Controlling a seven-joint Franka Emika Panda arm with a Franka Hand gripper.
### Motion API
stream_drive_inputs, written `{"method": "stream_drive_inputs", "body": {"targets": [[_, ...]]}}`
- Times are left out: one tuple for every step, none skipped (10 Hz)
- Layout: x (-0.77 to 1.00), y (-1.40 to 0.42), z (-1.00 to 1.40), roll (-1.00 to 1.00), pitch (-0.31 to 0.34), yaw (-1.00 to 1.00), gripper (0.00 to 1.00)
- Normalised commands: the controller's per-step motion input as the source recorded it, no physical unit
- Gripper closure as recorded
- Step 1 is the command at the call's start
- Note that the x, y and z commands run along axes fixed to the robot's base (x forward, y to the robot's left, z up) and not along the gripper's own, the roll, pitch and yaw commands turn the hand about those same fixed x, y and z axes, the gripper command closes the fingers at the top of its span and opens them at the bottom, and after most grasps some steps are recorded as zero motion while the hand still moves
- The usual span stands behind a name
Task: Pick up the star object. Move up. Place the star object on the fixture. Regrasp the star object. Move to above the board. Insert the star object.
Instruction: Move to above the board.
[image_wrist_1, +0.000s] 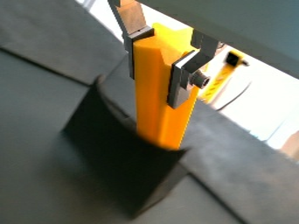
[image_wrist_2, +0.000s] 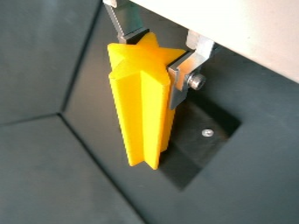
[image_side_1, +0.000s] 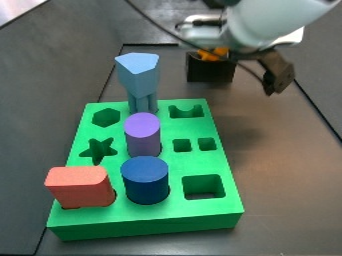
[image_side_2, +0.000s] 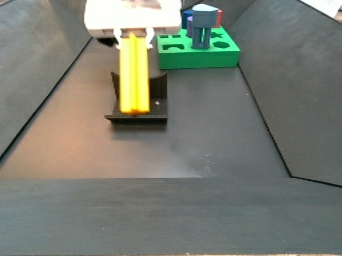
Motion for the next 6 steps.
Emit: {"method": "stream_drive_inputs", "body": {"targets": [[0.22,0.0,1.0,0.26,0.1,-0.28,1.0],[0.22,0.0,1.0,0.19,0.165,-0.23,1.0],[0.22,0.0,1.0,0.13,0.218,-0.17,1.0],[0.21,-0.01,1.0,0.09,0.265,-0.08,1.0],[0.21,-0.01,1.0,0.07,0.299,-0.01,1.0],[0.21,-0.01,1.0,0.05,0.324,0.05,1.0]]}}
